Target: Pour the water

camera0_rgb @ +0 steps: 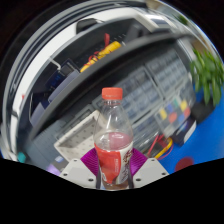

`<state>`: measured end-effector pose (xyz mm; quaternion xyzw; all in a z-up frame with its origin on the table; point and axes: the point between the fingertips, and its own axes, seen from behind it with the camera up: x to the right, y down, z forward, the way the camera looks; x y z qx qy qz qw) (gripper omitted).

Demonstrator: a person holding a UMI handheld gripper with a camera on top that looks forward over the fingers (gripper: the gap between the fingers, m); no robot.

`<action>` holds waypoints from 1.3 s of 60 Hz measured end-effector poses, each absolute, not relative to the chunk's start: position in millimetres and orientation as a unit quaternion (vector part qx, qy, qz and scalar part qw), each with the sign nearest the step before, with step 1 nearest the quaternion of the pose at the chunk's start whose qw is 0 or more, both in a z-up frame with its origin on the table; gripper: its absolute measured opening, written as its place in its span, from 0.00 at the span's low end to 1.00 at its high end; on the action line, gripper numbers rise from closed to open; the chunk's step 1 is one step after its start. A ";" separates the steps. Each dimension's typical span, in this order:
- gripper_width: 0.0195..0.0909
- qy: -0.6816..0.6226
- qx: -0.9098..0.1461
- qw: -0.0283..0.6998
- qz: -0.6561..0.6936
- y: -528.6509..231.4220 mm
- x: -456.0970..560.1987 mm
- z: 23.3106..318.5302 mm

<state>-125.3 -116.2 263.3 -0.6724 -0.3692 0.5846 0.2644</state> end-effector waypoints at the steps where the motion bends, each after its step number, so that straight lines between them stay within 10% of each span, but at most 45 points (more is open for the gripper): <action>1: 0.24 -0.377 -0.664 0.289 0.577 -108.9 -126.1 261.1; 14: 0.24 -0.468 -0.612 0.446 0.456 -15.4 -125.2 220.5; 40: 0.25 -0.524 -0.605 0.438 0.410 45.2 -135.3 93.9; 49: 0.25 -0.519 -0.581 0.464 0.422 42.2 -132.6 96.5; 62: 0.48 -0.510 -0.596 0.460 0.416 43.9 -130.7 97.0; 67: 0.76 -0.523 -0.613 0.438 0.399 42.8 -120.8 80.7; 78: 0.76 -0.519 -0.637 0.434 0.369 42.7 -73.2 61.6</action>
